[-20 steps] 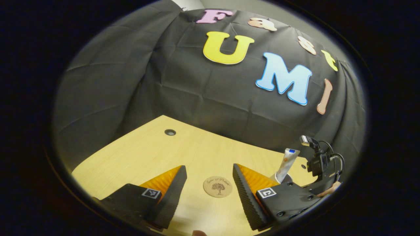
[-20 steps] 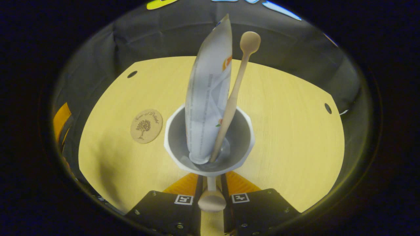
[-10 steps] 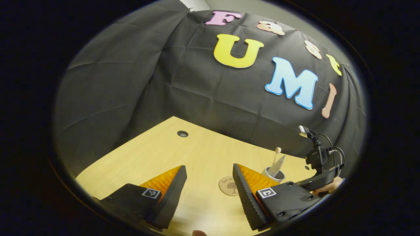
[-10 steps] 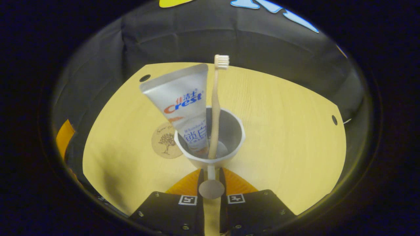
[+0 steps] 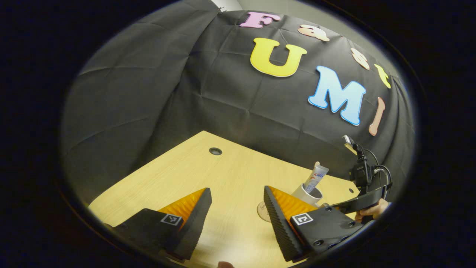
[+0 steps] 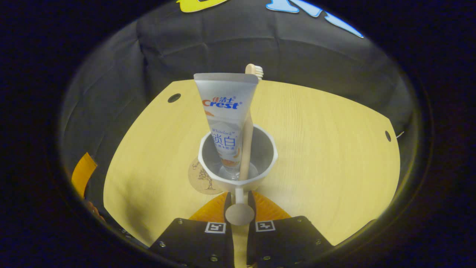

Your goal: Put the toothbrush and toothpaste on the desktop into the cup, then pick up the cup and place it on the coaster on the desktop.

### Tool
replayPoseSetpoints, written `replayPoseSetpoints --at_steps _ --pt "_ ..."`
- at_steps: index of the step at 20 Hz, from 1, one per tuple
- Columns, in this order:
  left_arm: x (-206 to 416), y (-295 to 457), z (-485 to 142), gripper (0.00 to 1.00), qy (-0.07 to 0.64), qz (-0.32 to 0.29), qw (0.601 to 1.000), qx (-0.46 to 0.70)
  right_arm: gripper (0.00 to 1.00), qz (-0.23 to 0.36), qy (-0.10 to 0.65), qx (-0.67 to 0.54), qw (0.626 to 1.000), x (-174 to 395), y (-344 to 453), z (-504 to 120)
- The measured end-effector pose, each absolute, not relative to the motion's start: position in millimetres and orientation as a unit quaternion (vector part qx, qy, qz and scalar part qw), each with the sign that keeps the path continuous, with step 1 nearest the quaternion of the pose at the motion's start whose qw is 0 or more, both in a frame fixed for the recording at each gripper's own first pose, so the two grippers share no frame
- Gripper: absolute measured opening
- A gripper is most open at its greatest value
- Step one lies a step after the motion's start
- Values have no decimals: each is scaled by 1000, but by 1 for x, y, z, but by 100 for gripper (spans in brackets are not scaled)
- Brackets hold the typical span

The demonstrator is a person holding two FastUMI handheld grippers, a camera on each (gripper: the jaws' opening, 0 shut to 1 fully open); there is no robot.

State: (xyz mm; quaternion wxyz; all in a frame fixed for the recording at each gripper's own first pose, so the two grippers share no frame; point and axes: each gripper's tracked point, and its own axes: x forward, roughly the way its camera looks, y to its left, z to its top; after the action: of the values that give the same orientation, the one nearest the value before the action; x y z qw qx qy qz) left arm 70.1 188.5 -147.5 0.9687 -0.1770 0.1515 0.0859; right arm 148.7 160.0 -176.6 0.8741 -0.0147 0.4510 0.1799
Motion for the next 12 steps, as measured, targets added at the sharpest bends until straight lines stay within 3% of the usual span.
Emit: replayPoseSetpoints --at_steps 12 --pt "67 207 -151 94 154 92 967 -180 14 198 438 -21 876 151 160 -176"
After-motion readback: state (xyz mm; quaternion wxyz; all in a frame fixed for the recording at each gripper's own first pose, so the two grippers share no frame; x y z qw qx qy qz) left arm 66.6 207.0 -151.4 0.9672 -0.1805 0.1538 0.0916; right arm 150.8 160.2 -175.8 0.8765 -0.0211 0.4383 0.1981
